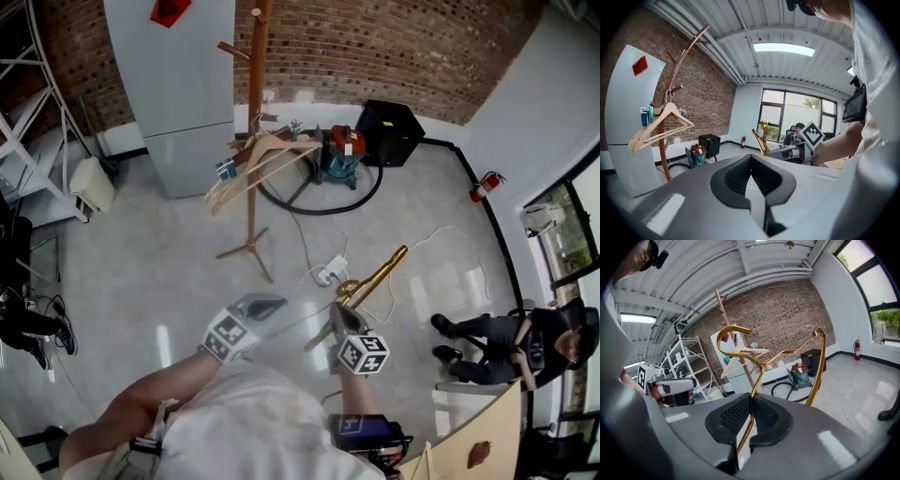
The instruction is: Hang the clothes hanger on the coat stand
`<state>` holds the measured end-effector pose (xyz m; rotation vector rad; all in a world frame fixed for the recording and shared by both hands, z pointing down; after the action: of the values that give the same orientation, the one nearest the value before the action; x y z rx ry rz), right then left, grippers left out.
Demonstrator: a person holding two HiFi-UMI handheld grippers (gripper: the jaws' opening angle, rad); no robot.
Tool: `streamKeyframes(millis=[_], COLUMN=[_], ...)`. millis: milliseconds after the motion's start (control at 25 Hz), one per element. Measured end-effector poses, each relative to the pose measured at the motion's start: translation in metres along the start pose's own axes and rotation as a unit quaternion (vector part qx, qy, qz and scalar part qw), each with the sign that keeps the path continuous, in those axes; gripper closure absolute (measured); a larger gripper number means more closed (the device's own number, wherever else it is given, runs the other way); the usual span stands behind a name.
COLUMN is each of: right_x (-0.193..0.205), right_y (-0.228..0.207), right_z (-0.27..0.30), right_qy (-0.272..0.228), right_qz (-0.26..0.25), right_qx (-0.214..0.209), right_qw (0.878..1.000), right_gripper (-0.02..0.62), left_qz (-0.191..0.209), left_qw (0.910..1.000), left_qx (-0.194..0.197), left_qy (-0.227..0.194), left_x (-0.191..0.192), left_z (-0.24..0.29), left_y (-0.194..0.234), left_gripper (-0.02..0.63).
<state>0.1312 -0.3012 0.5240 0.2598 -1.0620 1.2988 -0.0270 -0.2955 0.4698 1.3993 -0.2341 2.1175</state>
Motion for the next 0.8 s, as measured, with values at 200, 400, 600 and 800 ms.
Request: streamKeyframes(millis=[200,400,600,800], right_x=[-0.057,-0.119,-0.173,-0.22], right_y=[0.017,0.046,0.074,0.099], right_z=[0.057,0.116,0.162,0.206], right_qy=[-0.011,-0.024,-0.034,-0.029], right_qz=[-0.01,-0.034,-0.047,-0.049], right_qx=[-0.003,-0.023,-0.043,-0.076], right_qw=[1.0,0.999,0.997,0.996], right_gripper=[0.571,0.57,0.571,0.57], left_qz=[-0.008,-0.01,-0.011,-0.038], left_qw=[0.9999,0.9996,0.9988,0.9956], left_qx=[-0.005,-0.016,-0.033,-0.067], left_qy=[-0.014,-0.023,-0.034,-0.054], left_x=[-0.015,-0.027,-0.034,-0.032], left_z=[-0.012,-0.03,-0.046,-0.064], left_y=[0.063,0.115,0.145,0.167], left_gripper=[0.604,0.604,0.604,0.604])
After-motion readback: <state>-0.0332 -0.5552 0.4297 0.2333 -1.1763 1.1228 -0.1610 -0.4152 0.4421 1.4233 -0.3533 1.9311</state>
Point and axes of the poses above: the fingertips, and each gripper's own axes: z forward along the fingers, y to its left, x out of its underside, the point moved 2 cm from there along -z, backward along the fingers, and after that the axes turned 11 degrees about y, right-handed, at the moved point
